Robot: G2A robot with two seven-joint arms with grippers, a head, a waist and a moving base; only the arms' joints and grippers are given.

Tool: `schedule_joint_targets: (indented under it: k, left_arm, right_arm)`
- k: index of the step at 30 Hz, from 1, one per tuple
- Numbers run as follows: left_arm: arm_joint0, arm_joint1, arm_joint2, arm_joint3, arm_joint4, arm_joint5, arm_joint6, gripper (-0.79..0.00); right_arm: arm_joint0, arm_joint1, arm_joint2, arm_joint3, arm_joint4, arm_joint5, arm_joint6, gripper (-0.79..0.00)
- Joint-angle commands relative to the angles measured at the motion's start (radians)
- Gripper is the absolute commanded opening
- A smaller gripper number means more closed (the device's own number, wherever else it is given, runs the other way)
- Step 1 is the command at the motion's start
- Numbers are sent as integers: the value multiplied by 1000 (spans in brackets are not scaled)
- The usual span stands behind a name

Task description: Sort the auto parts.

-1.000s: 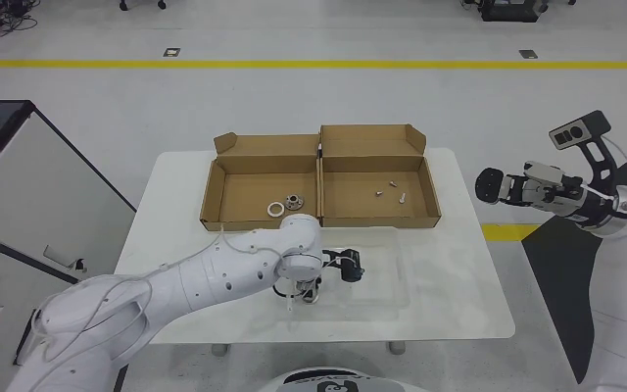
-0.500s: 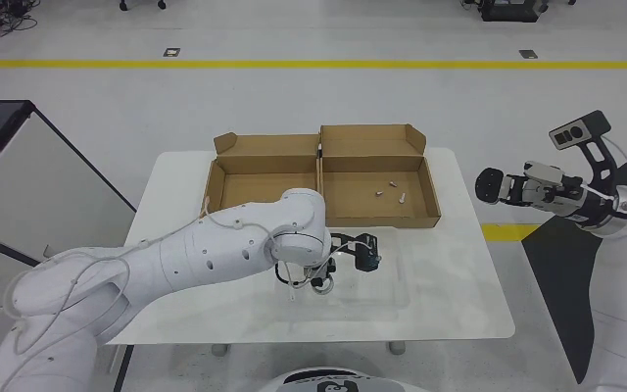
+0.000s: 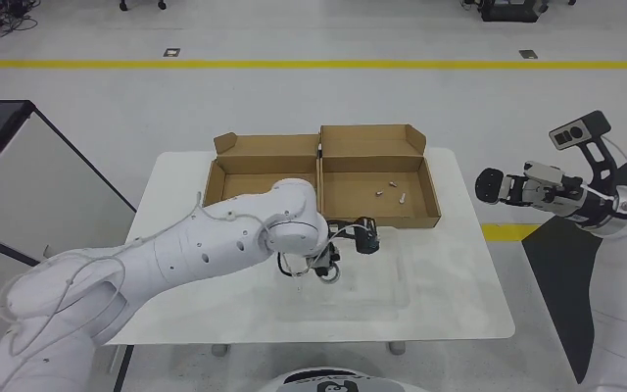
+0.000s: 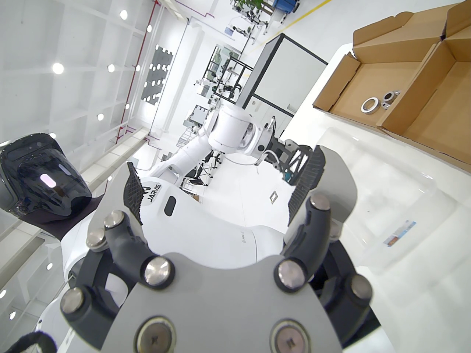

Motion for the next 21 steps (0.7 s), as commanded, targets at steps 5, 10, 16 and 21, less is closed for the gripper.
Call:
schedule_joint_targets:
  k: [5,10,16,21]
  left_arm:
    - [104,81,-184,47,-161,-53,201,-785]
    - [218,152,-338,49,-270,-168,294,-785]
    - [327,208,-483,42,-435,-326,332,-785]
    - [379,232,-562,54,-488,-380,361,-785]
  right_arm:
    - [0,0,0,0,0,0,0,0]
    - [0,0,0,0,0,0,0,0]
    - [0,0,0,0,0,0,0,0]
    - [0,0,0,0,0,0,0,0]
